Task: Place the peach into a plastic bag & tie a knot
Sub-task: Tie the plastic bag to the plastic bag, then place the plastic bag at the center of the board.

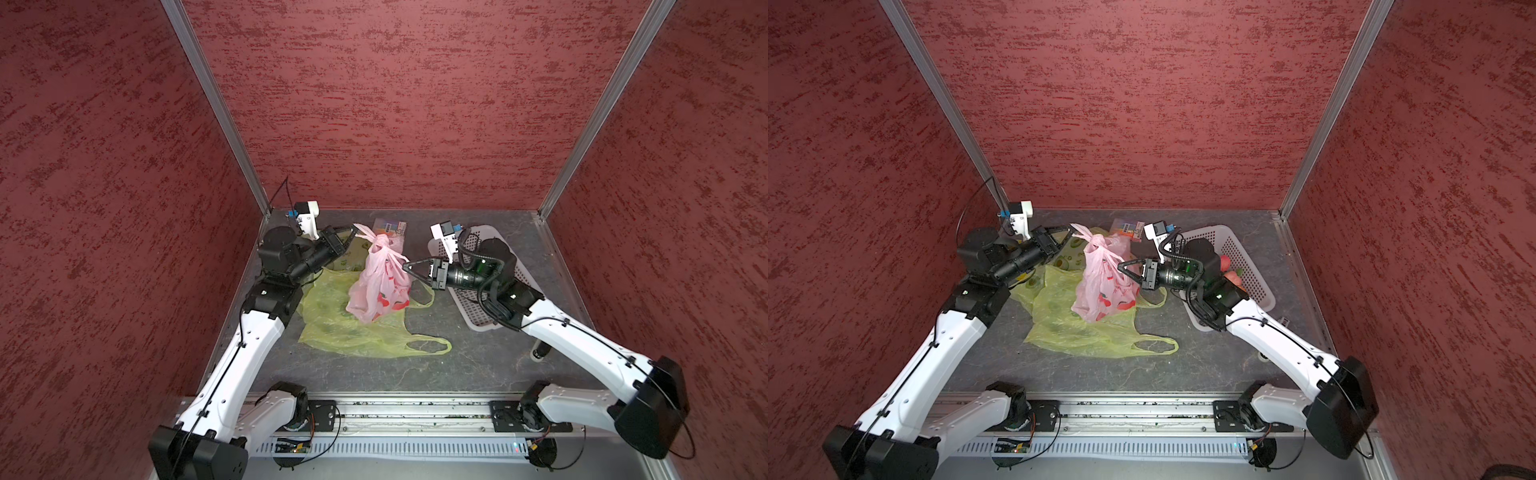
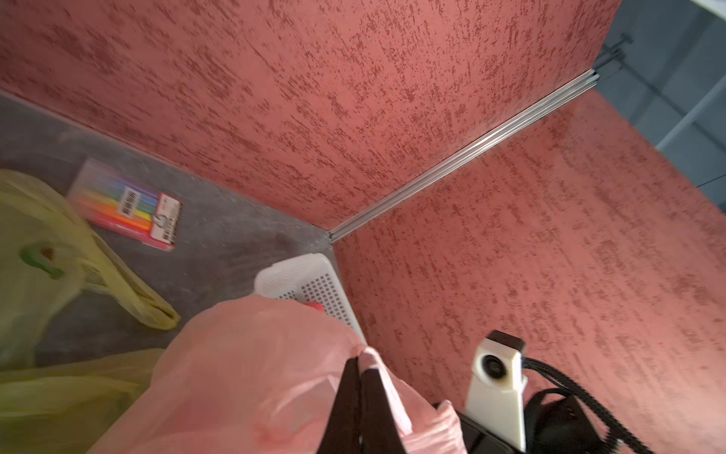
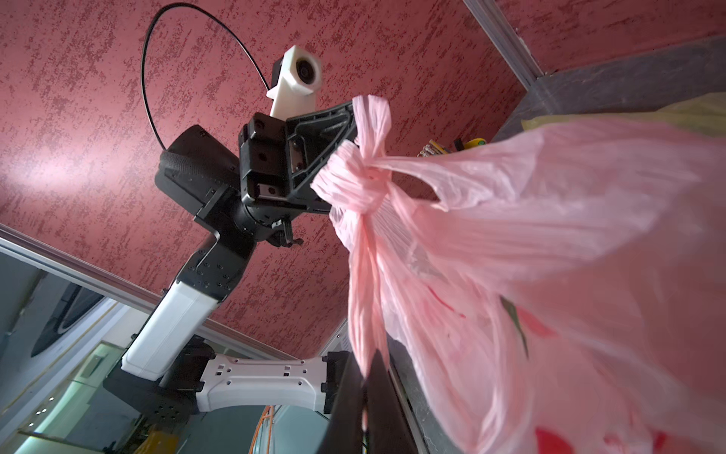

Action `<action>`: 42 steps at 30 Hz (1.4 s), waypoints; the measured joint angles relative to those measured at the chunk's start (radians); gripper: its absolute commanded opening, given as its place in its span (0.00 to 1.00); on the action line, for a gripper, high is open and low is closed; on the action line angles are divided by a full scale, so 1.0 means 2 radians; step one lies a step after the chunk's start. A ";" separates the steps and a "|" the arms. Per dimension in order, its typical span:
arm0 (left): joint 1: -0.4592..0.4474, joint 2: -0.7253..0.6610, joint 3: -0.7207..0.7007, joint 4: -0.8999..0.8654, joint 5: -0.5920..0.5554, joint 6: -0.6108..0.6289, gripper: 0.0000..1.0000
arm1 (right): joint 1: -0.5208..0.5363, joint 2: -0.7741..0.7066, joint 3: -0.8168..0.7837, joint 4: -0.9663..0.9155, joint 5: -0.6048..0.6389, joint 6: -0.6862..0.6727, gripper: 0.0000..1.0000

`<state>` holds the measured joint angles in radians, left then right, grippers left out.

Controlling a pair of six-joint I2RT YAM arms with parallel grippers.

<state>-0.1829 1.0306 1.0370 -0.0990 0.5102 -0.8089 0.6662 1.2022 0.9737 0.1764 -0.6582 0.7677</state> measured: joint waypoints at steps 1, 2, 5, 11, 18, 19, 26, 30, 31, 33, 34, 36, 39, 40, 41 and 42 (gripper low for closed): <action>0.005 0.004 0.011 -0.017 -0.003 0.017 0.00 | 0.000 -0.007 -0.004 -0.004 0.006 -0.003 0.00; 0.009 0.008 0.019 -0.031 -0.005 0.031 0.00 | 0.000 -0.012 -0.007 -0.008 0.010 -0.006 0.00; 0.021 0.022 0.043 -0.075 -0.020 0.073 0.00 | 0.000 -0.021 -0.015 -0.031 0.031 -0.018 0.00; 0.062 0.049 0.079 -0.144 -0.055 0.150 0.00 | -0.014 -0.042 -0.028 -0.093 0.083 -0.043 0.00; 0.124 0.099 0.117 -0.172 -0.046 0.183 0.00 | -0.082 -0.079 -0.061 -0.121 0.097 -0.048 0.00; 0.126 0.107 0.123 -0.172 -0.044 0.185 0.00 | -0.091 -0.078 -0.060 -0.120 0.097 -0.048 0.00; 0.124 0.184 0.166 -0.094 -0.008 0.151 0.00 | -0.134 0.014 0.018 -0.119 0.092 -0.058 0.00; 0.098 0.268 0.244 -0.042 0.000 0.127 0.20 | -0.169 0.114 0.134 -0.129 0.094 -0.074 0.00; 0.091 0.286 0.266 -0.039 0.002 0.127 0.45 | -0.179 0.134 0.160 -0.130 0.095 -0.076 0.00; 0.075 0.330 0.321 -0.044 0.003 0.124 0.74 | -0.203 0.175 0.210 -0.129 0.096 -0.079 0.06; 0.069 0.346 0.342 -0.050 0.002 0.123 0.80 | -0.212 0.188 0.223 -0.129 0.096 -0.080 0.06; 0.062 0.365 0.365 -0.067 -0.008 0.123 0.86 | -0.235 0.216 0.248 -0.129 0.094 -0.079 0.09; 0.063 0.365 0.360 -0.100 -0.036 0.126 0.96 | -0.262 0.264 0.268 -0.128 0.087 -0.072 0.42; 0.064 0.361 0.351 -0.109 -0.049 0.130 0.97 | -0.270 0.281 0.271 -0.130 0.085 -0.073 0.48; 0.065 0.355 0.339 -0.119 -0.062 0.134 0.97 | -0.275 0.298 0.274 -0.132 0.084 -0.075 0.53; 0.066 0.348 0.327 -0.126 -0.073 0.137 0.97 | -0.279 0.311 0.274 -0.137 0.084 -0.075 0.56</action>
<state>-0.0517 1.7271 1.6913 -0.3504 0.3649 -0.5350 0.1089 1.8252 1.5227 -0.0967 -0.4911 0.6170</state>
